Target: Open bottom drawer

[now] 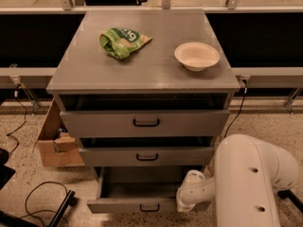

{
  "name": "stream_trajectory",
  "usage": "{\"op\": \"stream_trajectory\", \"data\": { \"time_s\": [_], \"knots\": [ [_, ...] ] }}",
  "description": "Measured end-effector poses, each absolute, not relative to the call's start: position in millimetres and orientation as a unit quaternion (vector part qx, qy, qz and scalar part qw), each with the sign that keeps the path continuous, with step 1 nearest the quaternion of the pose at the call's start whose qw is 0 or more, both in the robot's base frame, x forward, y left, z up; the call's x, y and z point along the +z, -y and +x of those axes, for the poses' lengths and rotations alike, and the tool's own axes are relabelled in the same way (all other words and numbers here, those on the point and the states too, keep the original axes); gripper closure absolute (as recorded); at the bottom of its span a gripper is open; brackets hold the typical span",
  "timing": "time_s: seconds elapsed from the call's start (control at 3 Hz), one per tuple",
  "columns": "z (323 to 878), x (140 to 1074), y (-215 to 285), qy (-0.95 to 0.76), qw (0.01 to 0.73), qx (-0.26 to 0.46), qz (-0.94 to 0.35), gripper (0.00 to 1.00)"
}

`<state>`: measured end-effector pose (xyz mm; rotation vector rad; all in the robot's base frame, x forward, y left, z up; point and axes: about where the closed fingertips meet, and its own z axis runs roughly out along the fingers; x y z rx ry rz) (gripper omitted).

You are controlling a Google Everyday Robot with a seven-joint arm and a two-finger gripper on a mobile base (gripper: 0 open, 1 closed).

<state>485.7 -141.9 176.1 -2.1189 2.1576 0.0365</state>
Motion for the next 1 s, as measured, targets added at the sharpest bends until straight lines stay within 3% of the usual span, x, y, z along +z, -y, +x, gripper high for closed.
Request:
{"op": "stream_trajectory", "data": {
  "time_s": [0.33, 0.67, 1.0],
  "knots": [
    [485.7, 183.5, 141.9, -0.712, 0.059, 0.012, -0.699, 0.87],
    [485.7, 184.0, 141.9, -0.712, 0.059, 0.012, -0.699, 0.87],
    [485.2, 183.9, 141.8, -0.712, 0.058, 0.012, -0.699, 0.55]
  ]
}}
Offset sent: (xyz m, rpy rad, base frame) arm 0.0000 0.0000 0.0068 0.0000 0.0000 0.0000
